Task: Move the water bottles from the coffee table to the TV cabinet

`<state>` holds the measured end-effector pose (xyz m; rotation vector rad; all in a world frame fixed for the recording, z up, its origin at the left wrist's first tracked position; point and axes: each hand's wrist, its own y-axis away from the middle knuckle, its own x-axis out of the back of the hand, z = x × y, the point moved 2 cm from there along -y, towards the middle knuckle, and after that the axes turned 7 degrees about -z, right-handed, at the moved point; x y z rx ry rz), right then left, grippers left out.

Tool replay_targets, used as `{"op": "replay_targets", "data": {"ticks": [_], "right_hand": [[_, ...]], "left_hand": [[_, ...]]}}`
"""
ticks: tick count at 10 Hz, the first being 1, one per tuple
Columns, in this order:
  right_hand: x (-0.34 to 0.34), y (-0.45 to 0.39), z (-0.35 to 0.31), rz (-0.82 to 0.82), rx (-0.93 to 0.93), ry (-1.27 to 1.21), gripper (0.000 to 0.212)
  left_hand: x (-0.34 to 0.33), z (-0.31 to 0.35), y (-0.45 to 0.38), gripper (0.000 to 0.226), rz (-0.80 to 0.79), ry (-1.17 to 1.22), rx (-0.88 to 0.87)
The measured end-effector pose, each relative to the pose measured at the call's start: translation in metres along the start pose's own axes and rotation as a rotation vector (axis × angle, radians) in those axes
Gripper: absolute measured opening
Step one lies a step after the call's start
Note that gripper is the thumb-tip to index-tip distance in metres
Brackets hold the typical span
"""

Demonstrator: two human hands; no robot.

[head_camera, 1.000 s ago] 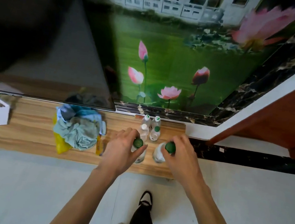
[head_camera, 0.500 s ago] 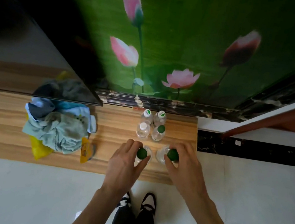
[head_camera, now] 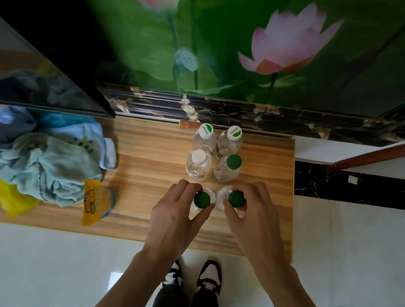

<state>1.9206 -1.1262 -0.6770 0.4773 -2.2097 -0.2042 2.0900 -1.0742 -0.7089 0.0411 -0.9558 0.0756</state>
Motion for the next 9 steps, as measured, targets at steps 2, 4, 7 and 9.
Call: {"op": "replay_targets", "data": {"ticks": [2,4,7,9], "right_hand": [[-0.017,-0.011,0.005,0.021,0.040,0.011,0.028],[-0.019,-0.014,0.001,0.034,0.043,0.039,0.028],[-0.013,-0.011,-0.002,-0.016,-0.012,0.072,0.047],[0.019,0.003,-0.025,0.060,0.025,0.239,0.058]], "left_hand": [[-0.011,-0.013,-0.007,0.023,0.000,0.058,0.003],[-0.009,-0.013,-0.014,0.027,0.041,0.055,0.027],[-0.005,-0.012,-0.017,0.038,-0.006,0.025,0.051],[0.023,0.002,-0.009,0.052,0.018,0.065,0.078]]}}
